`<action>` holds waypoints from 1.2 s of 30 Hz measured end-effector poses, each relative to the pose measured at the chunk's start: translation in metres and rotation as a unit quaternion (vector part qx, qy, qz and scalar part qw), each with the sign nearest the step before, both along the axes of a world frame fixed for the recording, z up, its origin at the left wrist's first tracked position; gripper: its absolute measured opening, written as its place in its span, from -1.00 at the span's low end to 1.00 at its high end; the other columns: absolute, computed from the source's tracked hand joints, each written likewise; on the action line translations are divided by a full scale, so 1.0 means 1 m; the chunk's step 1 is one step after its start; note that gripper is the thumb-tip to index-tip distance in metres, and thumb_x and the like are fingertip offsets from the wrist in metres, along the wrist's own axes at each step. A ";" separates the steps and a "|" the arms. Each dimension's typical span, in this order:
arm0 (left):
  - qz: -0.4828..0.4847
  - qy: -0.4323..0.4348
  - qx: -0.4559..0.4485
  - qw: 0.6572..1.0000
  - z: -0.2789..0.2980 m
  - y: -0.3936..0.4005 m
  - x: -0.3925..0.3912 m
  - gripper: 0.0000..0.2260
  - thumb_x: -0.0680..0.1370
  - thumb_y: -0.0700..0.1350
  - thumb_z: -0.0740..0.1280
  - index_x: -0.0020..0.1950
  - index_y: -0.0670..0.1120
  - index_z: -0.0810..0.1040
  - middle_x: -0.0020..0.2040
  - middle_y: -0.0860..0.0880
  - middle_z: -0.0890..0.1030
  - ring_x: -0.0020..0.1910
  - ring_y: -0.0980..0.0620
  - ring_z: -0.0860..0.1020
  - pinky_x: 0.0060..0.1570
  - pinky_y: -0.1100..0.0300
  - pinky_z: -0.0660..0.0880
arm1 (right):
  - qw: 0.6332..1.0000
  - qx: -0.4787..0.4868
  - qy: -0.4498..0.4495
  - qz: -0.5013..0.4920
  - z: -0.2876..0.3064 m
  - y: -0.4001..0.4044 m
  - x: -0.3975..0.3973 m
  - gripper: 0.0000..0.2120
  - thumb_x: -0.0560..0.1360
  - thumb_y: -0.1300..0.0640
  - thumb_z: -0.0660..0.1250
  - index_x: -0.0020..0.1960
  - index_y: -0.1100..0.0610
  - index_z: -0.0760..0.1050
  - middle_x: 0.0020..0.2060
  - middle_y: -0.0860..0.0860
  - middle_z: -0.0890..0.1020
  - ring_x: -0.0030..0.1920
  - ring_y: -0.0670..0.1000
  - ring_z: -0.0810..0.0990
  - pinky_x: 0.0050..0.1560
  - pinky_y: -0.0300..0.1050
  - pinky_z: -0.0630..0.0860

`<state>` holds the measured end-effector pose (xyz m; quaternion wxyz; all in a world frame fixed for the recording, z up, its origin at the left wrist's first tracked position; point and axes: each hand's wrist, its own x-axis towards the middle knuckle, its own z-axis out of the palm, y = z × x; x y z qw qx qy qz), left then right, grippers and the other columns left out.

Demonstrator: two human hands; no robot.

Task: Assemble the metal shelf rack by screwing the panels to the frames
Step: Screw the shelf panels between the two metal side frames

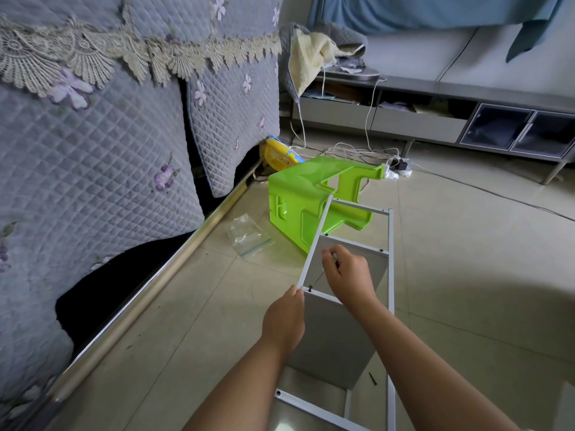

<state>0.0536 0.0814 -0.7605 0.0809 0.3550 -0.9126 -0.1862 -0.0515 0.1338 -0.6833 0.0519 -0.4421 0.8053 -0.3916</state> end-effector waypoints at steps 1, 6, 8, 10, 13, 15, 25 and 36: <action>0.001 0.002 -0.002 1.000 0.000 0.000 0.000 -0.61 0.61 -0.27 0.08 0.44 -0.12 0.27 0.42 -0.05 0.35 0.34 0.00 0.40 0.26 0.25 0.33 | 1.000 -0.001 0.004 0.000 0.000 0.000 0.000 -0.74 0.57 0.14 0.18 -0.15 0.30 0.50 -0.47 0.08 0.44 -0.40 0.07 0.38 -0.36 -0.10 0.19; 0.003 0.011 -0.003 1.000 0.001 0.001 0.000 -0.62 0.61 -0.26 0.09 0.44 -0.12 0.29 0.40 -0.05 0.37 0.33 0.00 0.41 0.25 0.25 0.35 | 1.000 -0.001 0.009 -0.004 -0.001 0.000 -0.002 -0.74 0.57 0.12 0.17 -0.18 0.26 0.48 -0.54 -0.03 0.35 -0.42 0.05 0.35 -0.37 -0.09 0.16; 0.003 0.010 -0.001 1.000 0.001 0.001 0.000 -0.62 0.61 -0.26 0.09 0.44 -0.12 0.28 0.41 -0.06 0.36 0.34 0.00 0.41 0.26 0.25 0.34 | 1.000 0.001 0.006 -0.002 -0.001 0.000 -0.002 -0.76 0.58 0.12 0.17 -0.22 0.19 0.43 -0.55 -0.05 0.33 -0.47 -0.01 0.31 -0.41 -0.11 0.16; 0.005 0.009 -0.003 1.000 0.000 0.001 0.000 -0.61 0.61 -0.26 0.09 0.45 -0.12 0.27 0.42 -0.05 0.36 0.34 0.00 0.41 0.26 0.25 0.34 | 1.000 0.004 0.004 0.000 -0.001 0.000 -0.002 -0.75 0.58 0.12 0.17 -0.26 0.15 0.40 -0.55 -0.03 0.35 -0.47 -0.02 0.32 -0.41 -0.12 0.17; 0.008 0.007 -0.003 1.000 0.000 0.001 -0.001 -0.61 0.61 -0.26 0.10 0.45 -0.12 0.26 0.42 -0.04 0.35 0.33 0.01 0.41 0.25 0.26 0.35 | 1.000 0.002 0.006 0.000 -0.001 0.000 -0.003 -0.63 0.57 0.13 0.17 -0.39 -0.01 0.23 -0.57 -0.05 0.32 -0.51 -0.09 0.28 -0.45 -0.21 0.18; 0.007 0.005 -0.004 1.000 0.001 0.001 -0.002 -0.60 0.60 -0.28 0.08 0.44 -0.12 0.26 0.41 -0.03 0.34 0.32 0.00 0.42 0.23 0.24 0.36 | 1.000 -0.005 0.006 -0.002 0.000 -0.001 -0.002 -0.59 0.57 0.14 0.18 -0.41 -0.06 0.15 -0.57 -0.07 0.29 -0.51 -0.13 0.25 -0.45 -0.27 0.17; 0.003 0.002 -0.001 1.000 0.002 0.000 -0.001 -0.60 0.58 -0.30 0.07 0.42 -0.11 0.30 0.38 -0.04 0.37 0.29 -0.02 0.44 0.19 0.22 0.39 | 1.000 0.001 -0.001 0.005 -0.002 -0.003 -0.002 -0.66 0.58 0.14 0.16 -0.36 0.16 0.26 -0.56 -0.03 0.30 -0.50 -0.06 0.25 -0.37 -0.10 0.14; 0.008 0.002 -0.002 1.000 0.005 0.001 0.000 -0.60 0.59 -0.30 0.06 0.43 -0.13 0.29 0.41 -0.05 0.35 0.31 -0.01 0.42 0.21 0.23 0.36 | 1.000 -0.009 0.003 0.003 0.000 -0.001 0.000 -0.59 0.57 0.15 0.18 -0.42 -0.02 0.16 -0.57 -0.08 0.29 -0.52 -0.12 0.24 -0.45 -0.21 0.17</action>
